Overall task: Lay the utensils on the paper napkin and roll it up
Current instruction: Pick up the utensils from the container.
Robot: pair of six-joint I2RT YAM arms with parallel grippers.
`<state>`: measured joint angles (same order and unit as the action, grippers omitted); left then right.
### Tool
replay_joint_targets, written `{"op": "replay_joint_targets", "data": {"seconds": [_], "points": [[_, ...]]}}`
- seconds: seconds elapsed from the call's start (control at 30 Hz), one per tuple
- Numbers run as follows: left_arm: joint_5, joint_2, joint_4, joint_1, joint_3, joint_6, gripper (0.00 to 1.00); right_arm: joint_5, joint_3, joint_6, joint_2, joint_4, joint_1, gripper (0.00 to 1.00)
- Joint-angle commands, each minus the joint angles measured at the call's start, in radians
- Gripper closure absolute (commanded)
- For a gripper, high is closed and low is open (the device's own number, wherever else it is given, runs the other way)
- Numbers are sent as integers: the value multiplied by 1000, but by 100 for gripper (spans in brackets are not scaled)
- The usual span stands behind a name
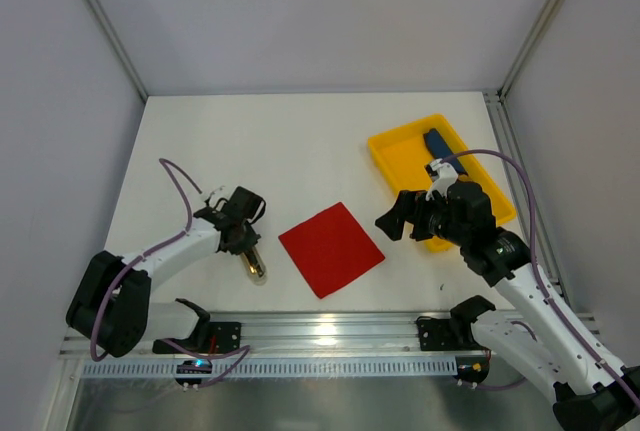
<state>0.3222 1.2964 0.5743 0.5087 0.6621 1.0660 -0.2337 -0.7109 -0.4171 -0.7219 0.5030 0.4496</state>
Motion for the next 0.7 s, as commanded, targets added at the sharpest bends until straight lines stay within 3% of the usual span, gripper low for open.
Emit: {"op": "replay_joint_targets", "data": {"seconds": [0.0,0.67], "points": [[37,-6,-37,2,-19,3,84,13,-27,14,4,-15,-2,3],[35,-25,-50,2,-56,5,84,11,-25,12,6,-17,-2,3]]}}
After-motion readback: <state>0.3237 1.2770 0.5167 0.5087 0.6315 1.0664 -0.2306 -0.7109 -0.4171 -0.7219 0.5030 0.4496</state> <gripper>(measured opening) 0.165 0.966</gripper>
